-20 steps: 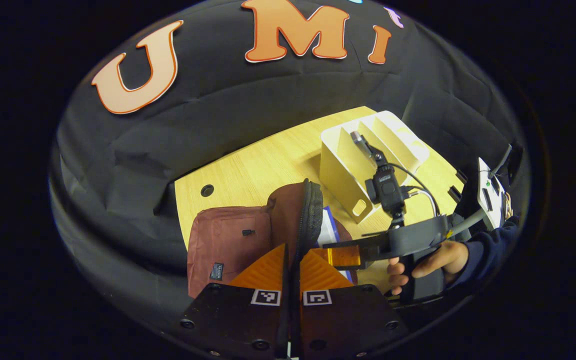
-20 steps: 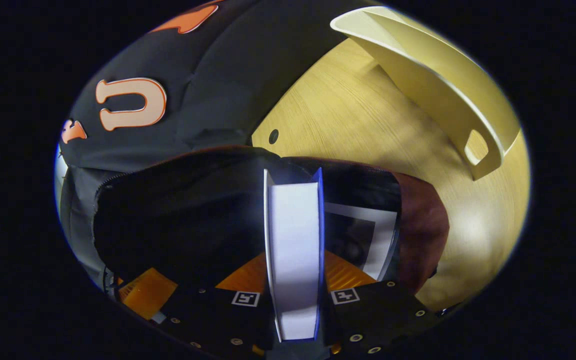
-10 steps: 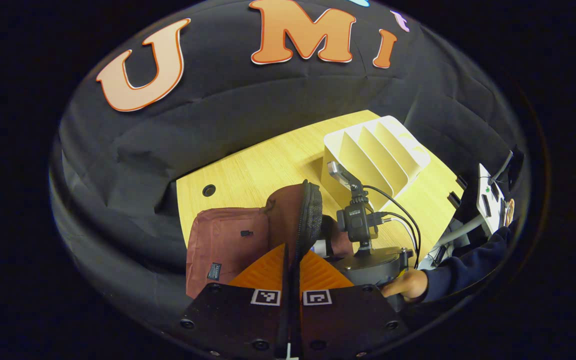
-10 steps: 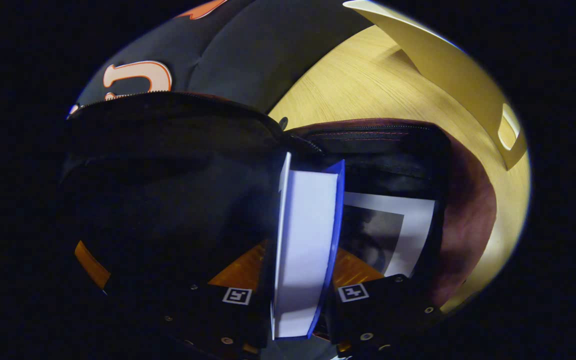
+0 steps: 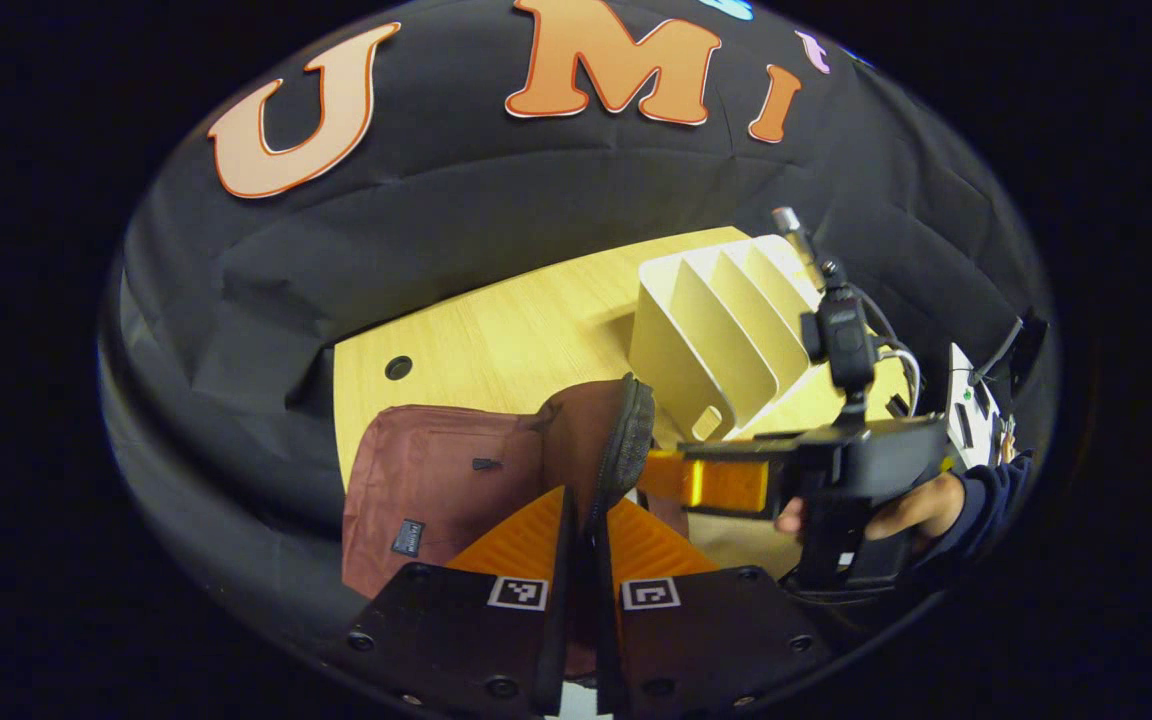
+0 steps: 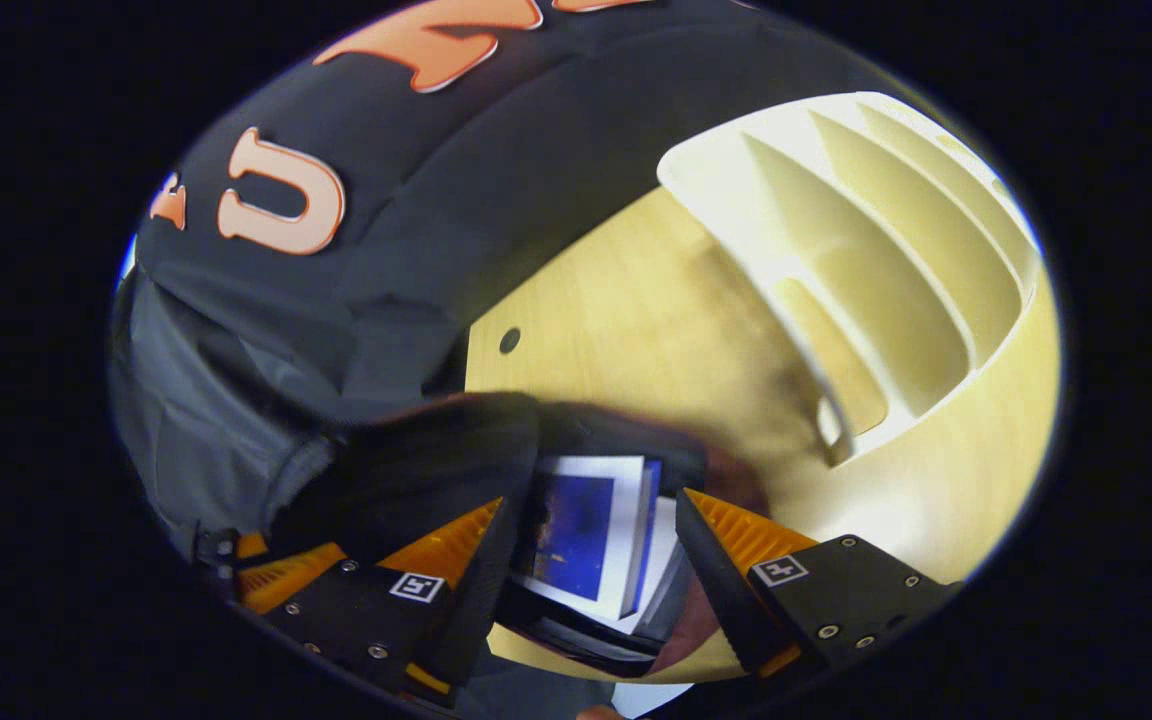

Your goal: Open the schoolbag, grab two books from the bookshelf and put them into the schoolbag.

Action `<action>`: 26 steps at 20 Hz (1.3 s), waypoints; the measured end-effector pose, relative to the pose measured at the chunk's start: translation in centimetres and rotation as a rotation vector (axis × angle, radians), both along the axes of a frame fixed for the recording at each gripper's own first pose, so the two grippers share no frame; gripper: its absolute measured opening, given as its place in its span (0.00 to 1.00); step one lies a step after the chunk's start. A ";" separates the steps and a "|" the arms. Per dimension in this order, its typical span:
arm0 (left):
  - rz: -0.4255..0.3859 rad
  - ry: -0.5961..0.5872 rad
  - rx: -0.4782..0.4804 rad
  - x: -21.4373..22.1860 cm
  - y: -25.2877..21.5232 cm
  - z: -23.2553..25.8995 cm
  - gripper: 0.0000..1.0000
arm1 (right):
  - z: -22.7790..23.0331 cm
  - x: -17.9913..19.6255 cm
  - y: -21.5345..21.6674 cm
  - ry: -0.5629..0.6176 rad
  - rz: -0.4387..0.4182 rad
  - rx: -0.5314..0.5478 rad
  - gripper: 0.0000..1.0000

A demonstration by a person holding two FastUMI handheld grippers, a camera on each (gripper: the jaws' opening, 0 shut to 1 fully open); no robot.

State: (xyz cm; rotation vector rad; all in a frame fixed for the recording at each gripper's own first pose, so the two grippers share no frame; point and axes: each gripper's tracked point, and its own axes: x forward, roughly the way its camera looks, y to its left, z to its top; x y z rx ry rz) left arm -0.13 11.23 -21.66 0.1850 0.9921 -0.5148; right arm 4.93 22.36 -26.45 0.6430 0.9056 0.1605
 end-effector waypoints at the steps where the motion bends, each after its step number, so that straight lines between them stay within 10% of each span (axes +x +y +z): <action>1: -0.009 0.011 -0.014 -0.4 -0.6 -0.6 0.16 | 0.9 0.3 -1.2 -0.029 -0.022 -0.023 0.95; 4: -0.036 0.029 -0.041 -1.6 -2.2 -1.3 0.44 | 3.4 0.9 -5.5 -0.115 -0.068 -0.089 0.96; 7: -0.044 0.040 -0.085 -2.3 -4.6 -1.7 0.49 | 5.4 1.1 -10.2 -0.188 -0.104 -0.183 0.96; 9: -0.031 0.040 -0.093 -2.9 -6.5 -1.7 0.77 | 6.9 1.2 -13.1 -0.243 -0.109 -0.243 0.96; 16: 0.126 -0.165 -0.180 -1.5 -14.7 3.6 0.99 | 12.6 1.0 -22.4 -0.431 -0.027 -0.437 0.97; 26: 0.372 -0.551 -0.191 0.2 -22.5 13.2 0.98 | 18.7 -1.6 -29.1 -0.644 0.072 -0.507 0.97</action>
